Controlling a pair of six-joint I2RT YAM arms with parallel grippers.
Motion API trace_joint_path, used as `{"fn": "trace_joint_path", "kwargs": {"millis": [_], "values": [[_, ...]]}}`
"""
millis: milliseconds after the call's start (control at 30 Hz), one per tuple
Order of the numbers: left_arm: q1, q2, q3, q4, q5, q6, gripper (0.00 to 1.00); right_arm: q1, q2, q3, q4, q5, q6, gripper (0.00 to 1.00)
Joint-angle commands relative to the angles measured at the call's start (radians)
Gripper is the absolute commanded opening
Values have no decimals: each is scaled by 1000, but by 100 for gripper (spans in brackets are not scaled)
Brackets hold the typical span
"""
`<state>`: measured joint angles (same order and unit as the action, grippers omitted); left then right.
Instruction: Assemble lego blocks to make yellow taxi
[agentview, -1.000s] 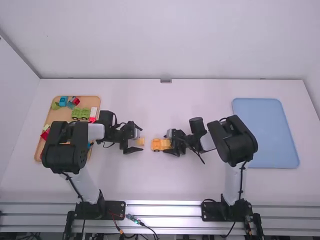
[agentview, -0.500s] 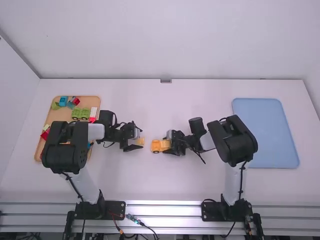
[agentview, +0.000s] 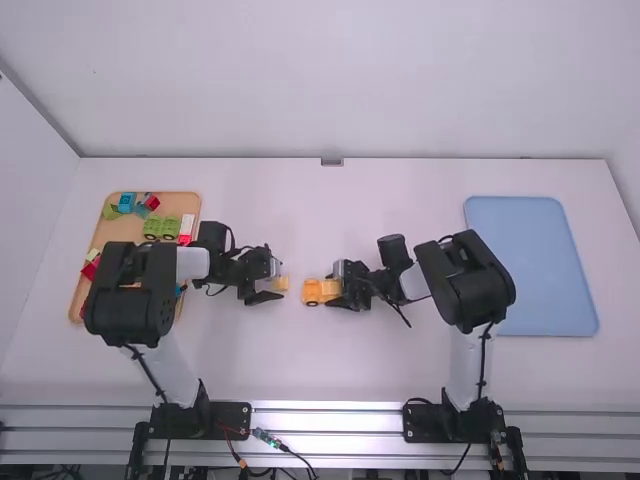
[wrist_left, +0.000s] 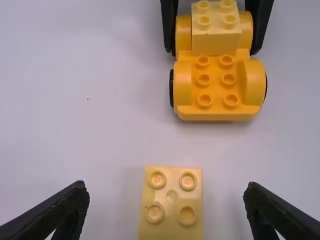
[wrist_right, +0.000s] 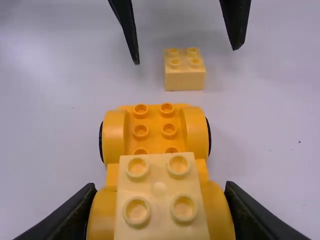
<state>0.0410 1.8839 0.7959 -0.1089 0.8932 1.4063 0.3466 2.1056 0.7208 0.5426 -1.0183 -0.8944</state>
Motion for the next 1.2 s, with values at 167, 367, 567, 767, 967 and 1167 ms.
{"fn": "trace_joint_path", "kwargs": {"millis": [167, 367, 567, 767, 967, 1167], "values": [[-9, 23, 7, -5, 38, -3, 84, 0, 19, 5, -4, 1, -1, 56], [-10, 25, -8, 29, 42, -4, 94, 0, 19, 6, -5, 1, 0, 57], [-7, 62, -56, 170, 105, -63, 99, 0, 19, 6, -5, 1, 0, 58], [-8, 62, -54, 219, 104, -139, 99, 0, 19, 6, -5, 0, -1, 58], [-8, 114, -12, 155, 105, -129, 99, 0, 19, 6, -5, -2, 0, 58], [-8, 119, 28, 74, 123, -54, 99, 0, 19, 6, -5, -3, 0, 58]]}}
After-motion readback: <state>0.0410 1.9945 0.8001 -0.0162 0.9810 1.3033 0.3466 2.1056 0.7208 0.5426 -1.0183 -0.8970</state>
